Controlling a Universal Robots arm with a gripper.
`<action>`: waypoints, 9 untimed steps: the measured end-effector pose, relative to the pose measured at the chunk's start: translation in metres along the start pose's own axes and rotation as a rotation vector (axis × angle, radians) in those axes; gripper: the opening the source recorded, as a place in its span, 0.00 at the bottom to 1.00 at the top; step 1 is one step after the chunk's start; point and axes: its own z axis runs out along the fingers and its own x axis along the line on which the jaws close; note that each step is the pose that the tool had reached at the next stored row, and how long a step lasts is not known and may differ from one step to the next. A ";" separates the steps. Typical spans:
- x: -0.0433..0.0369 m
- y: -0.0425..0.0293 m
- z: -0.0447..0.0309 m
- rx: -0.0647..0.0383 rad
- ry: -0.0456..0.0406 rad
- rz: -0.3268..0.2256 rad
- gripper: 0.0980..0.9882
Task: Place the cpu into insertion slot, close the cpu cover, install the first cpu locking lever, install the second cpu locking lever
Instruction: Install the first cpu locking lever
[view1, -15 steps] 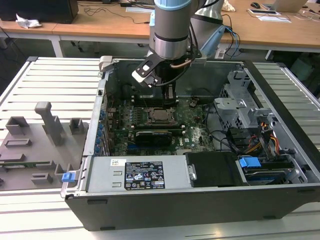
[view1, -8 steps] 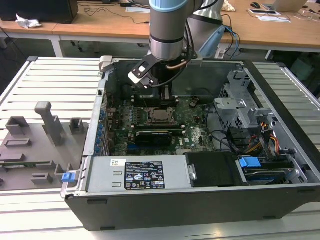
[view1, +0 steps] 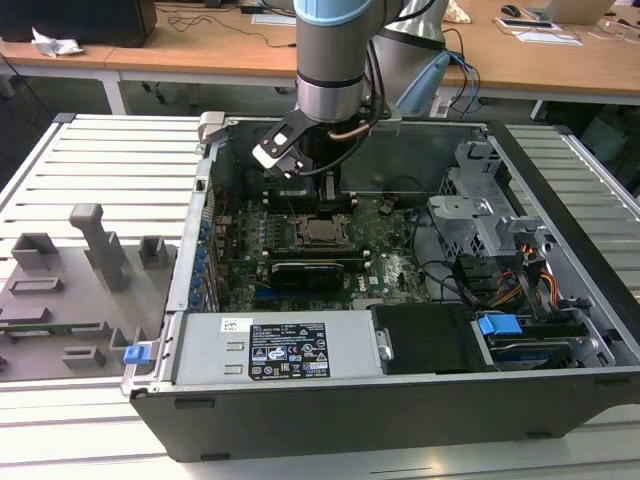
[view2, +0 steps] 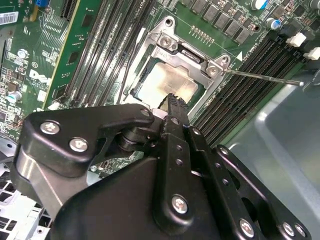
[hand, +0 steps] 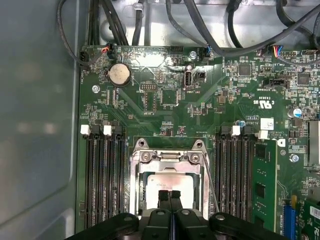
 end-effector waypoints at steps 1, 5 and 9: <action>0.0000 0.0000 -0.0003 0.000 -0.0001 0.000 0.01; 0.0001 0.0004 -0.0084 0.000 -0.0001 0.000 0.01; 0.0003 0.0011 -0.0231 0.001 -0.0001 0.000 0.01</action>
